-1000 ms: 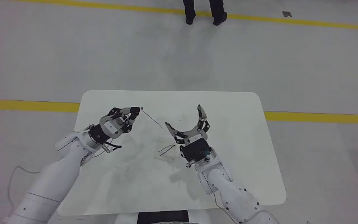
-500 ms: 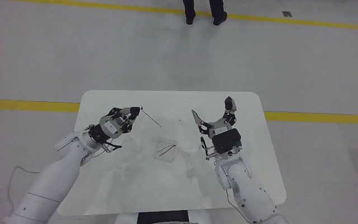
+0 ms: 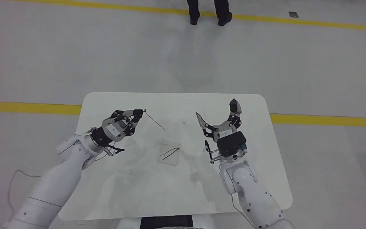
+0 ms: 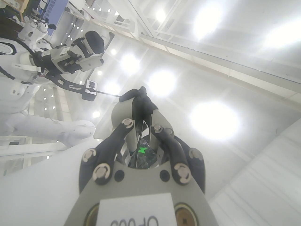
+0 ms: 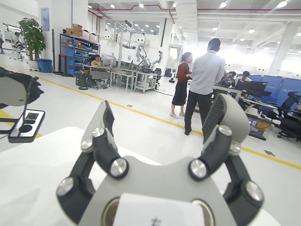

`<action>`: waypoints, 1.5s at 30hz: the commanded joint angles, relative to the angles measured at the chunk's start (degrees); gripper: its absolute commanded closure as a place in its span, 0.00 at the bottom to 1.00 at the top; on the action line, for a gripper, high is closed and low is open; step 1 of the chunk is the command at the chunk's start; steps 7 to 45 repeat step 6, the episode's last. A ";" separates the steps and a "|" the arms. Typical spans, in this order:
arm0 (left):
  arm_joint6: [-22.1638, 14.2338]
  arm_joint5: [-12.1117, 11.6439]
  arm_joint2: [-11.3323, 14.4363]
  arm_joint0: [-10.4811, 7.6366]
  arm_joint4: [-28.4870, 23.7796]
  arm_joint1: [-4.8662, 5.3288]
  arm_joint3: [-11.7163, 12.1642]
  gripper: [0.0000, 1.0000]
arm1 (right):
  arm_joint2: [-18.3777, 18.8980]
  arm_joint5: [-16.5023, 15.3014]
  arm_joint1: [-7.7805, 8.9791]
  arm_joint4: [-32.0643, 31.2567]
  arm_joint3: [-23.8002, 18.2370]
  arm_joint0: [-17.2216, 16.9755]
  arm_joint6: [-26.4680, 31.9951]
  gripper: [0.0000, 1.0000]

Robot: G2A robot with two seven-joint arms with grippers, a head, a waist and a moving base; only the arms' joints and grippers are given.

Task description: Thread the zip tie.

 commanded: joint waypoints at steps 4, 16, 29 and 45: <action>0.00 0.00 0.00 0.00 0.00 0.00 0.00 1.00 | 0.00 0.00 0.00 0.00 0.00 0.00 0.00 0.00; 0.00 0.00 0.00 0.00 0.00 0.00 0.00 1.00 | 0.00 0.00 0.00 0.00 0.00 0.00 0.00 0.00; 0.00 0.00 0.00 0.00 0.00 0.00 0.00 1.00 | 0.00 0.00 0.00 0.00 0.00 0.00 0.00 0.00; 0.00 0.00 0.00 0.00 0.00 0.00 0.00 1.00 | 0.00 0.00 0.00 0.00 0.00 0.00 0.00 0.00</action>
